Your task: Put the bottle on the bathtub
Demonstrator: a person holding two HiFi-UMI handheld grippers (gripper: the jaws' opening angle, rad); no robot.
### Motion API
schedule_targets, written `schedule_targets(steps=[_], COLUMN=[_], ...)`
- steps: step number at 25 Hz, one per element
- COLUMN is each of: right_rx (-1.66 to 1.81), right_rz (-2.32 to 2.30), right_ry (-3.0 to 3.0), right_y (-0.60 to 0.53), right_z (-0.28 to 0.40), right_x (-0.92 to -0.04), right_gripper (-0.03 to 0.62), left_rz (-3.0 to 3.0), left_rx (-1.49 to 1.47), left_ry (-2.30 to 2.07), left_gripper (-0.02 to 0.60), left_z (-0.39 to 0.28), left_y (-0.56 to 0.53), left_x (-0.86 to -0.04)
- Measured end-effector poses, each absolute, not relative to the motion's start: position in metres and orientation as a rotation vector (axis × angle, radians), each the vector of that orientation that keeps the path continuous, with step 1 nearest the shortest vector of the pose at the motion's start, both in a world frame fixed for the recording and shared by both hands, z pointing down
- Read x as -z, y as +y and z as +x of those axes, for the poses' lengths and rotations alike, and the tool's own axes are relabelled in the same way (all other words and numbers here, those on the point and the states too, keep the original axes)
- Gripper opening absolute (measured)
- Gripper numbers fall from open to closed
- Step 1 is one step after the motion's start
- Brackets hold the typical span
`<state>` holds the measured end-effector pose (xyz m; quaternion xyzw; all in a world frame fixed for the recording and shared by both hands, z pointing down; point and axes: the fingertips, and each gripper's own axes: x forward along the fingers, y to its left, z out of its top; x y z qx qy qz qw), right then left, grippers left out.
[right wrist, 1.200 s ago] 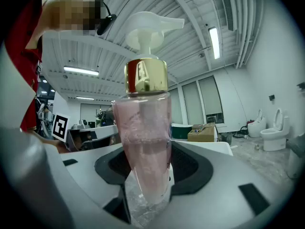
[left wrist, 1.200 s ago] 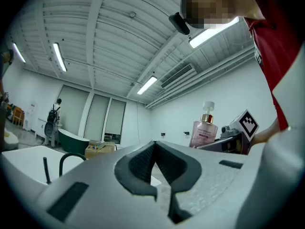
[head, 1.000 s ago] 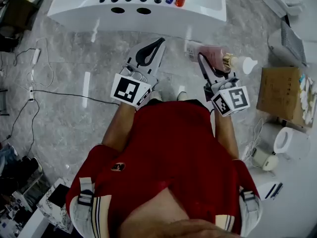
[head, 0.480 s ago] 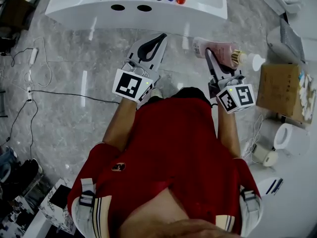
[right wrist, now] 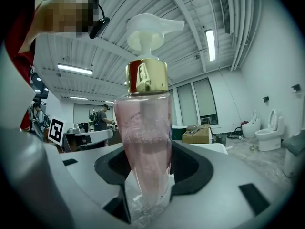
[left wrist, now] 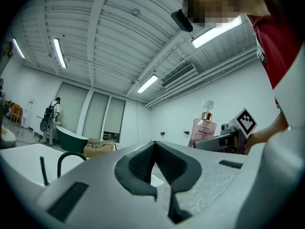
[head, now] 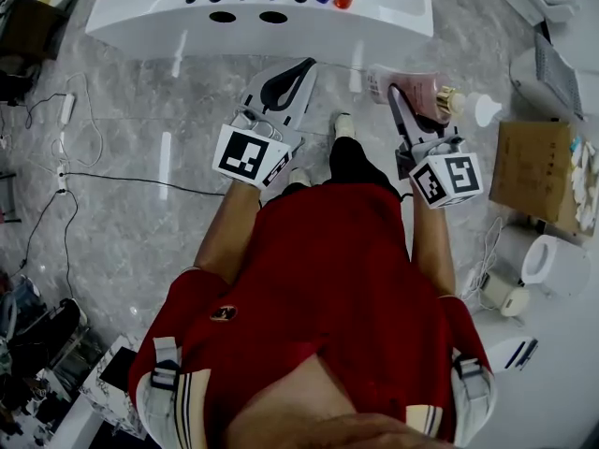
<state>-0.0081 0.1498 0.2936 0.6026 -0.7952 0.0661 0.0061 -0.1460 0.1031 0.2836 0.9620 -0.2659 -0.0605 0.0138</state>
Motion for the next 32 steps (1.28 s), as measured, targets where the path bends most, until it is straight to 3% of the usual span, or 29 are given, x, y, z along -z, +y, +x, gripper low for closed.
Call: schedule_targets(steps=[32], right_rx=[-0.208], right_rz=[1.558], right_ry=[-2.512], right_y=[-0.076], right_z=[0.143], right_x=[-0.373], right_gripper=[0.224], left_rz=[2.886], left_rx=[-0.033], left_ry=[-1.156], left_gripper=[0.006], left_z=[-0.007], left_y=[-0.099], left_x=[-0.327])
